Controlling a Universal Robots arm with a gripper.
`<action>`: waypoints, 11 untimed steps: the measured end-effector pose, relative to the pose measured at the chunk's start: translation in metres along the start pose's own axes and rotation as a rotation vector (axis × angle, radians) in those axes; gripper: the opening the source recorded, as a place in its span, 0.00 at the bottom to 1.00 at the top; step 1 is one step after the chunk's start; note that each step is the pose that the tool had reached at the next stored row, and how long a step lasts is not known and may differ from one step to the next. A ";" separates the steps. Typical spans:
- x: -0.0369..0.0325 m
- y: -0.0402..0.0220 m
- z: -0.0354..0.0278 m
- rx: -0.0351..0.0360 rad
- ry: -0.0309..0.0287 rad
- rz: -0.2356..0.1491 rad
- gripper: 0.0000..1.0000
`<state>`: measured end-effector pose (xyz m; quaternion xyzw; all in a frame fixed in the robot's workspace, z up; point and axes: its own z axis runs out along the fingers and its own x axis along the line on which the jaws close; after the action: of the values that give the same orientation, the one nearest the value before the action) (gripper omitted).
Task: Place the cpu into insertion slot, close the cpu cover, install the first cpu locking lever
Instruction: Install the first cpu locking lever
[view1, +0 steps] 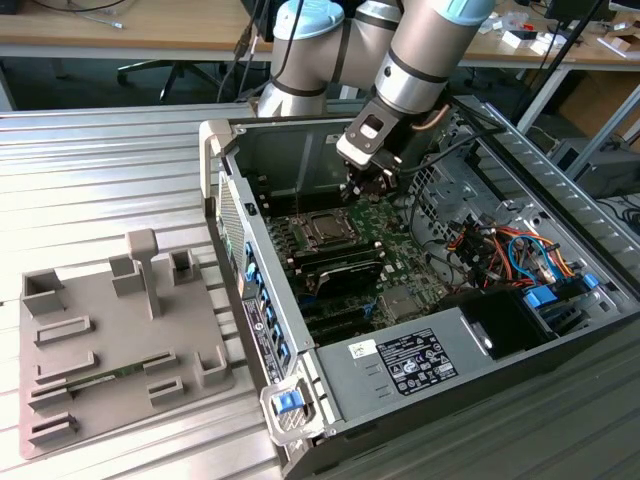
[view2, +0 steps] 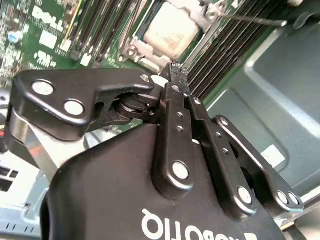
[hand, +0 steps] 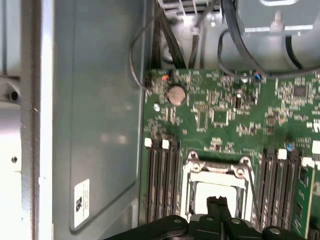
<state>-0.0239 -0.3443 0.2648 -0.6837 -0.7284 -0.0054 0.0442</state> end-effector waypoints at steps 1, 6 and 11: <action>0.0000 0.0001 0.0001 -0.0025 0.0001 0.000 0.11; 0.0000 0.0000 0.0000 -0.0087 -0.0006 -0.001 0.11; 0.0000 0.0000 0.0000 -0.0063 -0.0091 -0.038 0.11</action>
<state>-0.0238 -0.3443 0.2649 -0.6700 -0.7413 -0.0054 0.0386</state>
